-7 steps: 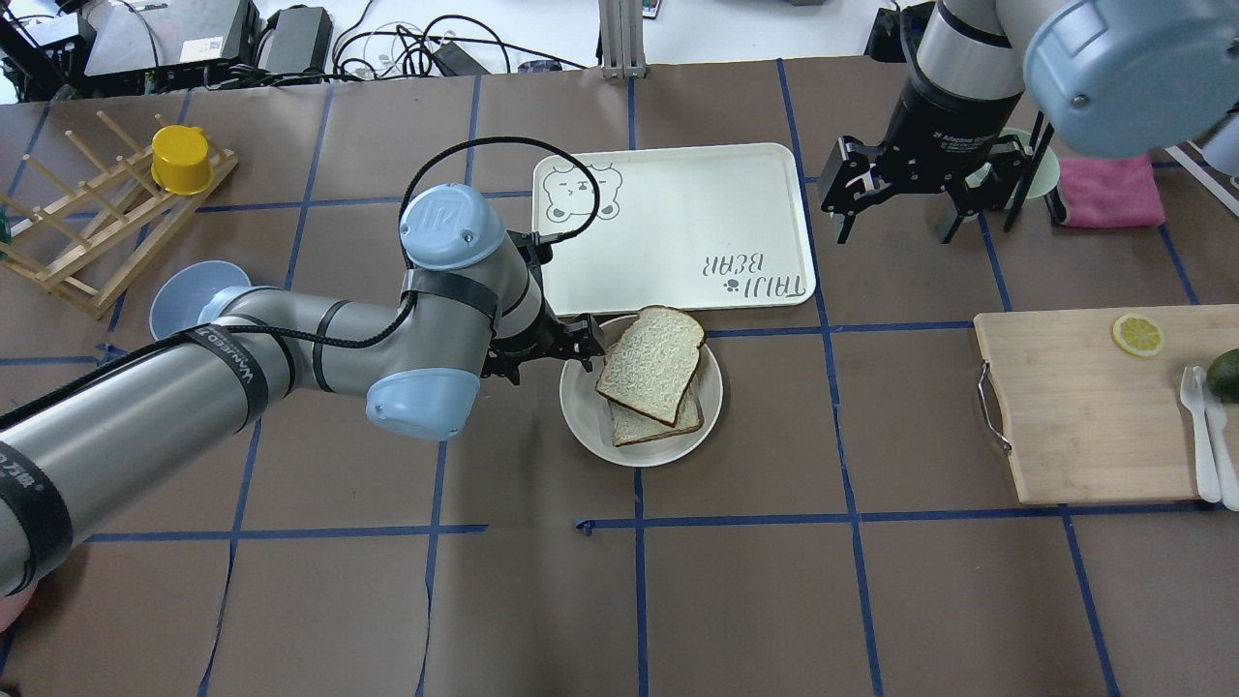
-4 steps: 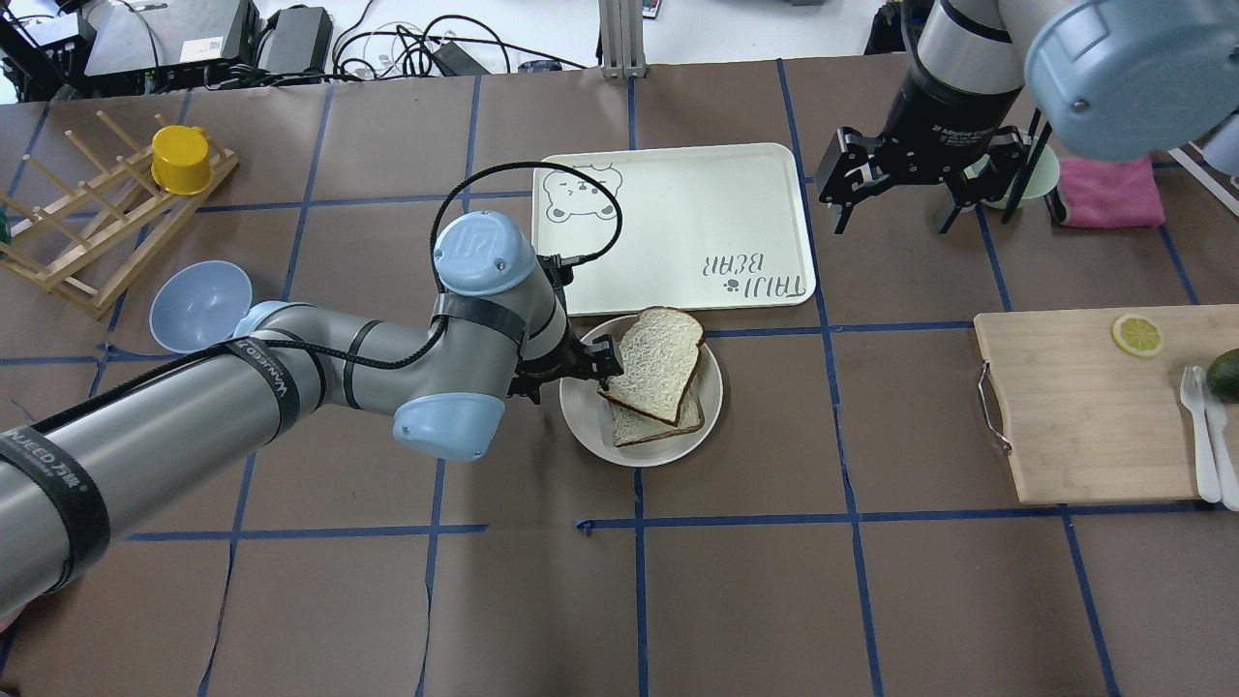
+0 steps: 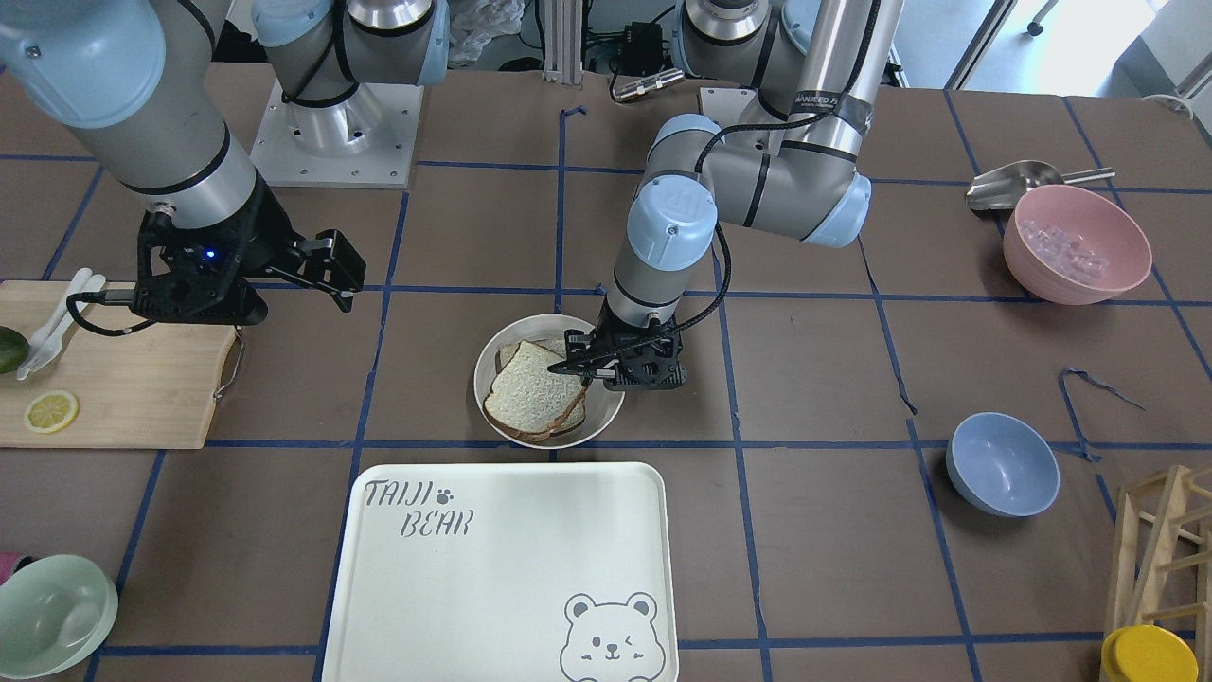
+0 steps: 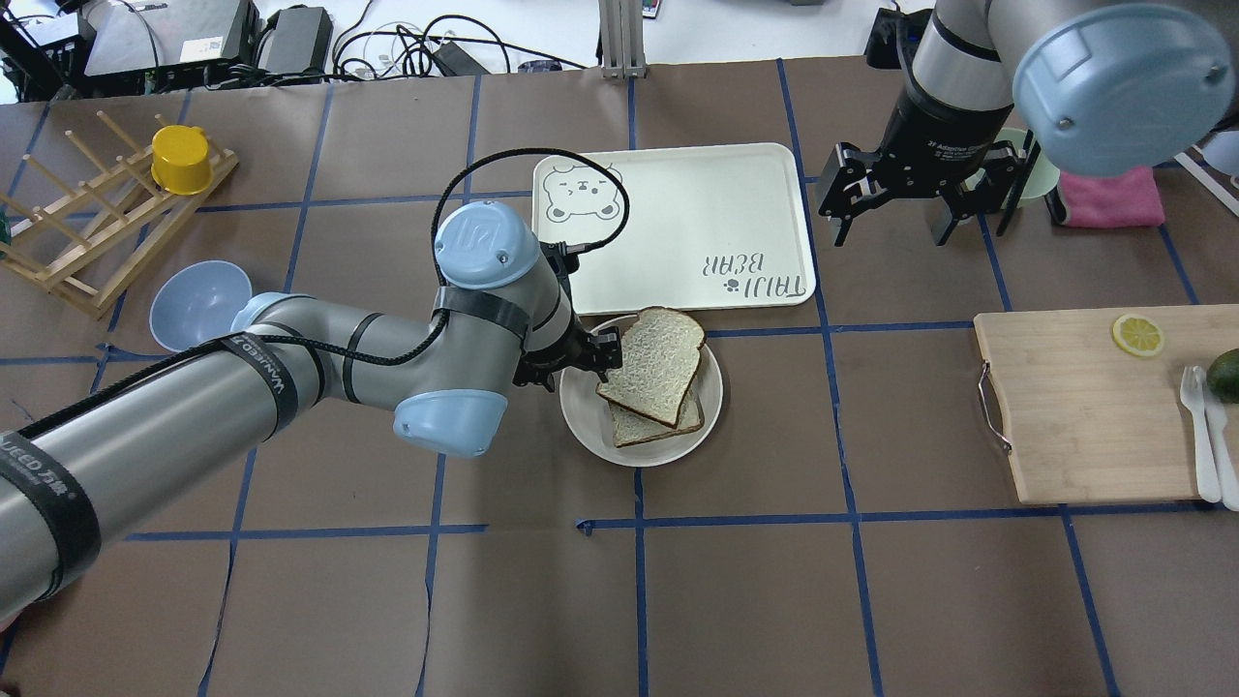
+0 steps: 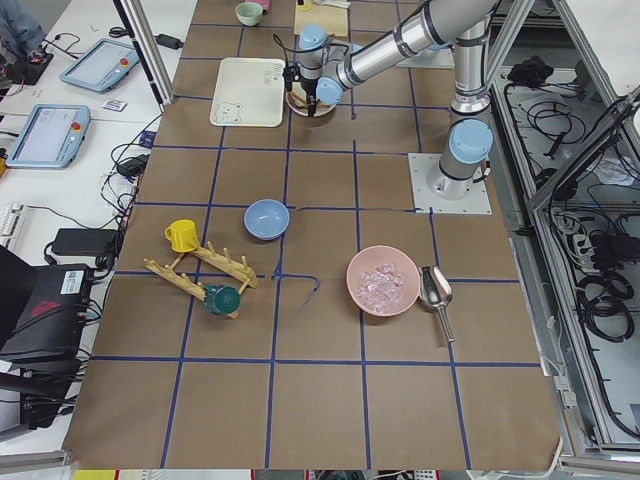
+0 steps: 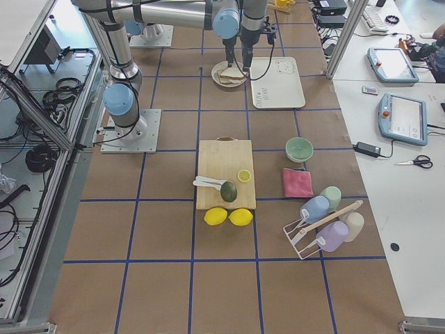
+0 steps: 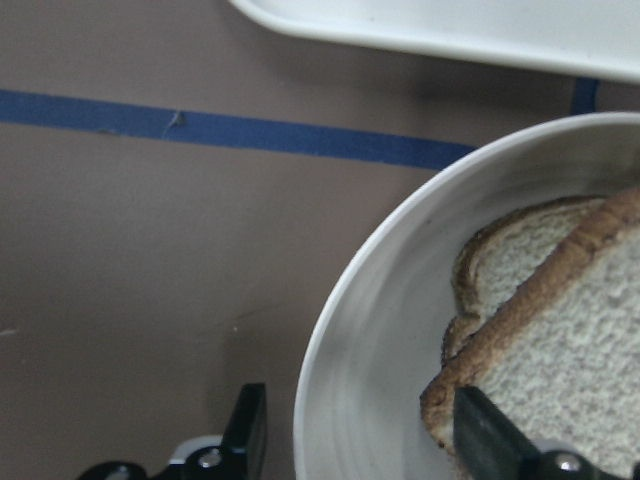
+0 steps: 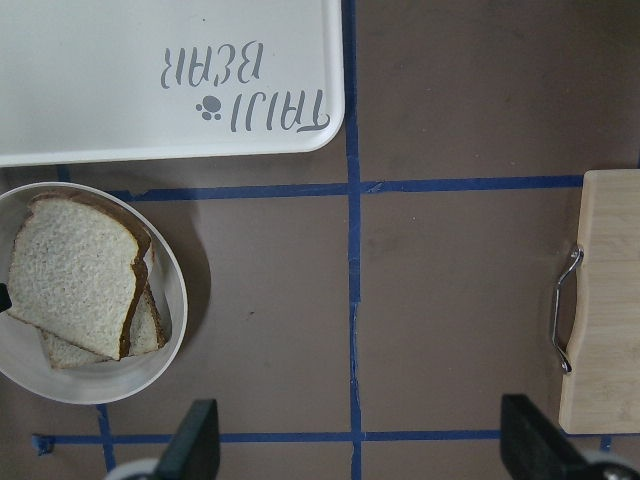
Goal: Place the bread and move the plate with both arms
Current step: 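Grip the white plate's rim with the left gripper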
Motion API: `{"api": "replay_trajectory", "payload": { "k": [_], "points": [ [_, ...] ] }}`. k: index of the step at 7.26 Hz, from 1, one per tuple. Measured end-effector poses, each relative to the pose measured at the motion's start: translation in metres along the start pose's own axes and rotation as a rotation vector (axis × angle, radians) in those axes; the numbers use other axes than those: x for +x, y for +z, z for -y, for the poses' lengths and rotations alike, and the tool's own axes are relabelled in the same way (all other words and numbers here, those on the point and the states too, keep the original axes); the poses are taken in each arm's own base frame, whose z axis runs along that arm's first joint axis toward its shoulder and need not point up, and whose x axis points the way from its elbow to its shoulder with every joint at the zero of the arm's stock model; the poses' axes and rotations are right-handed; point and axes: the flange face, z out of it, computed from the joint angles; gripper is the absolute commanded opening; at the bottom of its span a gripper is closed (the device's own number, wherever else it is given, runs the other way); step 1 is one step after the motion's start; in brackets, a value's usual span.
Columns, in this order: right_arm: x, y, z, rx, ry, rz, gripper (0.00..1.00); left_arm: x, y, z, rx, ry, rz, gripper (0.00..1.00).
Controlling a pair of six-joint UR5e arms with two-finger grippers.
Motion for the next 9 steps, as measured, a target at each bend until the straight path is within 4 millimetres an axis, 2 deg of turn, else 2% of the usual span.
{"api": "replay_trajectory", "payload": {
  "k": [2, 5, 6, 7, 9],
  "points": [
    [-0.004, -0.012, 0.001, 0.028, 0.003, 0.028, 1.00, -0.001, -0.002, 0.003, 0.004, 0.030, 0.002, 0.72],
    [-0.005, -0.021, 0.000, 0.047, -0.004, 0.039, 1.00, -0.016, 0.005, 0.005, -0.010, 0.054, 0.015, 0.72],
    [-0.004, -0.022, 0.000, 0.047, -0.003, 0.032, 1.00, -0.019, 0.010, 0.002, -0.023, 0.051, 0.020, 0.63],
    [-0.002, -0.021, -0.002, 0.040, -0.002, 0.017, 1.00, -0.019, 0.017, -0.001, -0.035, 0.039, 0.024, 0.47],
    [-0.001, -0.022, -0.007, 0.021, 0.004, 0.004, 1.00, -0.015, 0.018, -0.007, -0.041, 0.024, 0.018, 0.22]
  ]
}}
